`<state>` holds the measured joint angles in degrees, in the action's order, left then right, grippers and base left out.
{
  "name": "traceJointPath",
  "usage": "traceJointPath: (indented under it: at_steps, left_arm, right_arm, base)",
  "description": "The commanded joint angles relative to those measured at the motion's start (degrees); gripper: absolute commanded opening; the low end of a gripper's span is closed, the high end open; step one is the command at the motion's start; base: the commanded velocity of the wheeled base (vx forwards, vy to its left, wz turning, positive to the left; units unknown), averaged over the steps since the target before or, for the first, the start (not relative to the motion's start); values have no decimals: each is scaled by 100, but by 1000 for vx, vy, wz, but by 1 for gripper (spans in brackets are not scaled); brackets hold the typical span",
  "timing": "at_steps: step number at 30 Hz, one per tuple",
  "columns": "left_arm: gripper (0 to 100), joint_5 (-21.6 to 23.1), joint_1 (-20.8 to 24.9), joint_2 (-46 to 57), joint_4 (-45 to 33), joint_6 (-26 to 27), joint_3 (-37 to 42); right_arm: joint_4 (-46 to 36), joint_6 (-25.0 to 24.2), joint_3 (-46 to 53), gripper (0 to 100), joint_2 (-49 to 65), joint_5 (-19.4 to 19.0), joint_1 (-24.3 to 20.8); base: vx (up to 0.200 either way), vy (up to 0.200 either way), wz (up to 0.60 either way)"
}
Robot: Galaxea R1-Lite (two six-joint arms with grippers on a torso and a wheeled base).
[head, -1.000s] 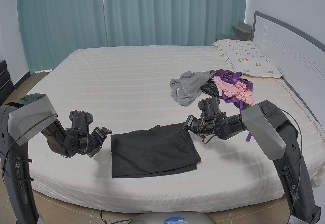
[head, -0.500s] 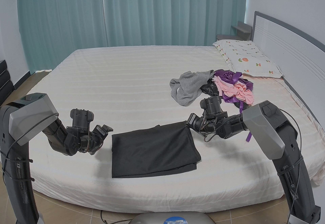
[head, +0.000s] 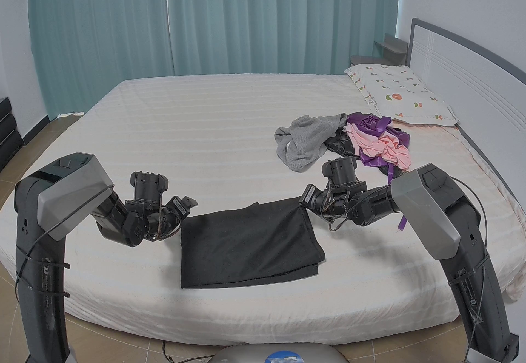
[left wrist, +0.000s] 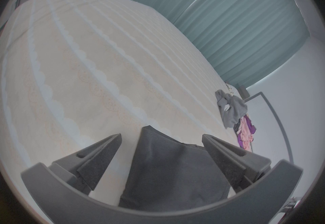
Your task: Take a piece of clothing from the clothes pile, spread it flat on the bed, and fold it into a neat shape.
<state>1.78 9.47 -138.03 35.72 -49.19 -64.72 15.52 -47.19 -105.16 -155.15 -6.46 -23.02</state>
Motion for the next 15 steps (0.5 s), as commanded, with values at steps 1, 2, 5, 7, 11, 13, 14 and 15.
traceJointPath:
  at_steps: [1,2,5,7,11,13,14,15]
  left_arm:
    - [100,-125,55,-382,14,182,-243]
    - [100,-187,55,-461,-3,190,-401]
    - [100,-248,55,-611,-118,164,-770]
    - [0,-257,72,-628,-258,164,-823]
    - [0,-257,81,-619,-302,173,-832]
    - [0,-257,81,-619,-302,164,-832]
    - [0,-257,81,-619,-302,164,-832]
    - [0,-257,81,-619,-302,164,-832]
  right_arm:
    - [13,-1,-5,0,2,13,-19]
    - [13,-1,-5,0,2,13,-19]
    - [13,-1,-5,0,2,13,-28]
    - [13,-1,-5,0,-7,13,-28]
    - [13,-1,-14,0,-15,13,-19]
    - [13,-1,-14,0,-24,13,-19]
    - [21,-1,-22,0,-33,13,-19]
    - [21,-1,-31,0,-42,22,-10]
  base:
    - [0,0,0]
    - [0,0,0]
    - [0,0,0]
    - [0,0,0]
    - [0,0,0]
    - [0,0,0]
    - [0,0,0]
    - [0,0,0]
